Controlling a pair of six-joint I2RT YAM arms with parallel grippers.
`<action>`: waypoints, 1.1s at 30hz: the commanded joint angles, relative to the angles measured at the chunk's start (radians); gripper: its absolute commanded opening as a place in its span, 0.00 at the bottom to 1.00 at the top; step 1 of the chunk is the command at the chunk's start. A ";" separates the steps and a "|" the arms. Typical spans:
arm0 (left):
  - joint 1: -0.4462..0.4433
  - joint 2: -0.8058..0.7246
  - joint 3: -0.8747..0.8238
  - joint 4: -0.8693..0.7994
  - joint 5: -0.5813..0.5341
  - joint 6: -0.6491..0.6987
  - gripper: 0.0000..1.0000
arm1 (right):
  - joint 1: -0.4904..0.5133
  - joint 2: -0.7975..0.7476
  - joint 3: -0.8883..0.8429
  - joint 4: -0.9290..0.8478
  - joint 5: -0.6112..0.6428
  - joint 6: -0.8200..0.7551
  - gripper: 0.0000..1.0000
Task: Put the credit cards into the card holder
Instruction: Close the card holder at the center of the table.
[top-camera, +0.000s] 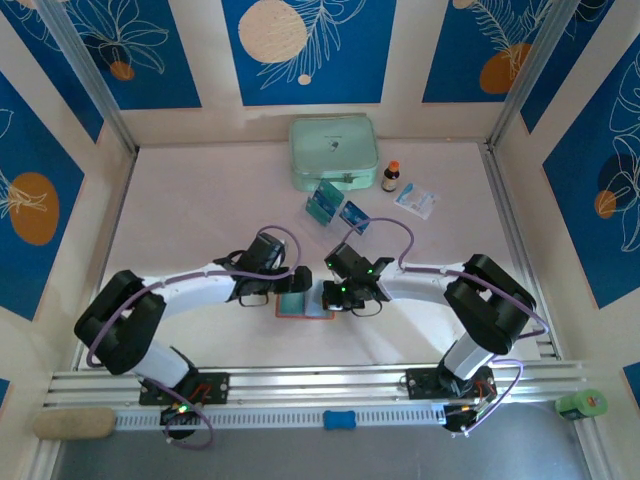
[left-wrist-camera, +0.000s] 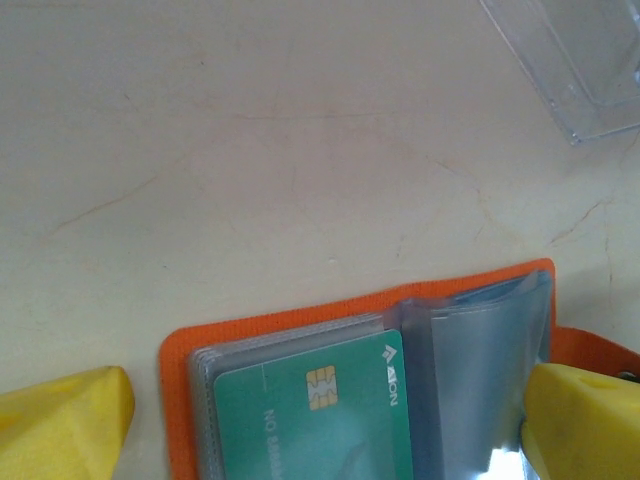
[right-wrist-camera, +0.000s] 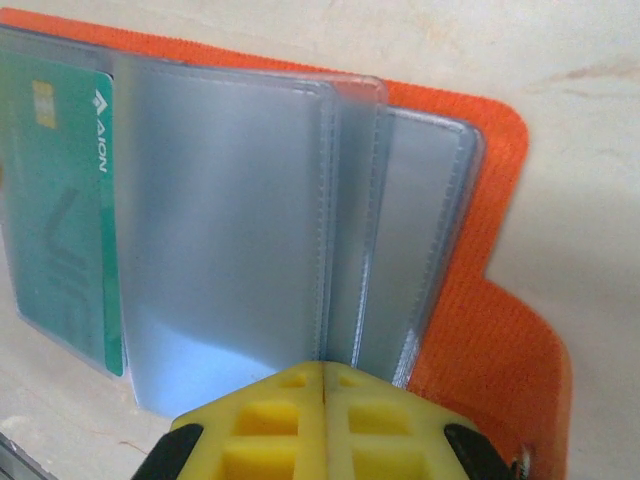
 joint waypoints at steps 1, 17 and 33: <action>0.011 0.023 -0.001 0.015 0.028 0.007 1.00 | 0.003 0.051 -0.053 -0.071 0.031 0.006 0.00; -0.009 0.062 0.028 0.072 0.137 -0.012 1.00 | 0.009 0.041 -0.066 -0.070 0.038 0.012 0.00; -0.017 0.015 0.027 0.083 0.159 -0.033 1.00 | 0.016 0.036 -0.069 -0.067 0.042 0.016 0.00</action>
